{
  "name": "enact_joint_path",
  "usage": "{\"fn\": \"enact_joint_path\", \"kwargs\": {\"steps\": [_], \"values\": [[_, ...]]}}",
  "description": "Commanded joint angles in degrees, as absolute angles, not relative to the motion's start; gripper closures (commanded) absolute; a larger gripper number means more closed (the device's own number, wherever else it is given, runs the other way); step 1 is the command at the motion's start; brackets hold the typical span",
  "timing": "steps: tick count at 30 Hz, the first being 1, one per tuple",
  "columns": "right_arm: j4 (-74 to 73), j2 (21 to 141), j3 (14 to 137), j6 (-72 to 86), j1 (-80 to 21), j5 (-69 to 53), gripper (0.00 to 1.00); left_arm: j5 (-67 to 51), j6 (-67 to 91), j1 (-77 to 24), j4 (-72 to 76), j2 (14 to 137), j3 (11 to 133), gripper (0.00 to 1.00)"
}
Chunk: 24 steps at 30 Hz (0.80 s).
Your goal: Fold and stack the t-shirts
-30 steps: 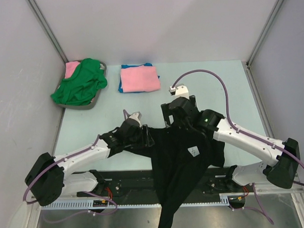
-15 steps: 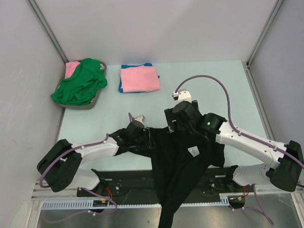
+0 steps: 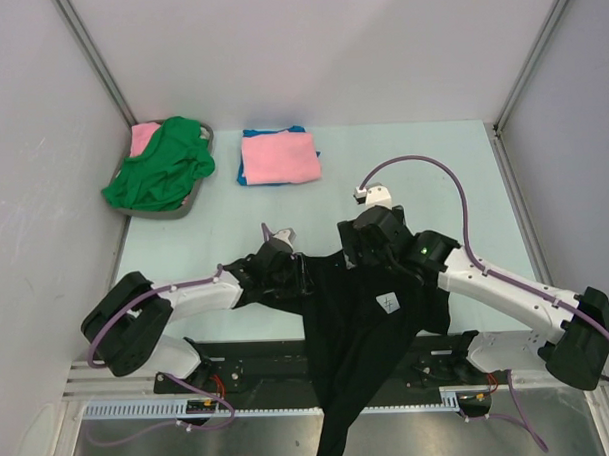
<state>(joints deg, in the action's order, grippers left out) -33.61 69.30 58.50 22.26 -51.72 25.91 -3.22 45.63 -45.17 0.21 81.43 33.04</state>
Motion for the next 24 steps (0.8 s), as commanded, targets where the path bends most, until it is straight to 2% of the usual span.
{"fn": "enact_joint_path", "kwargs": {"steps": [1, 4, 7, 8, 10, 18, 24], "values": [[-31.03, 67.5, 58.45, 22.59, -51.42, 25.4, 0.01, -2.29, 45.44, -45.44, -1.58, 78.75, 35.59, 0.51], [-31.11, 67.5, 58.36, 22.5, -51.33, 25.31, 0.02, -1.32, 45.09, -45.35, -3.07, 77.08, 35.86, 0.52], [-30.85, 67.15, 57.92, 22.67, -51.33, 25.05, 0.03, -0.18, 45.09, -45.44, -3.69, 76.46, 35.77, 0.64], [-30.85, 67.15, 57.83, 22.68, -51.33, 24.96, 0.04, -0.18, 44.91, -45.35, -3.43, 76.64, 35.77, 0.78], [-30.85, 66.89, 57.66, 22.76, -51.33, 24.87, 0.04, -0.18, 44.91, -45.35, -2.99, 77.95, 35.77, 1.0], [-31.64, 65.48, 57.22, 22.59, -50.89, 25.05, 0.04, -2.37, 45.35, -45.35, -0.18, 80.51, 34.98, 1.0], [-31.12, 64.6, 57.13, 22.24, -50.8, 23.39, 0.05, 1.39, 44.04, -45.26, -5.79, 71.56, 36.56, 1.0]]}}
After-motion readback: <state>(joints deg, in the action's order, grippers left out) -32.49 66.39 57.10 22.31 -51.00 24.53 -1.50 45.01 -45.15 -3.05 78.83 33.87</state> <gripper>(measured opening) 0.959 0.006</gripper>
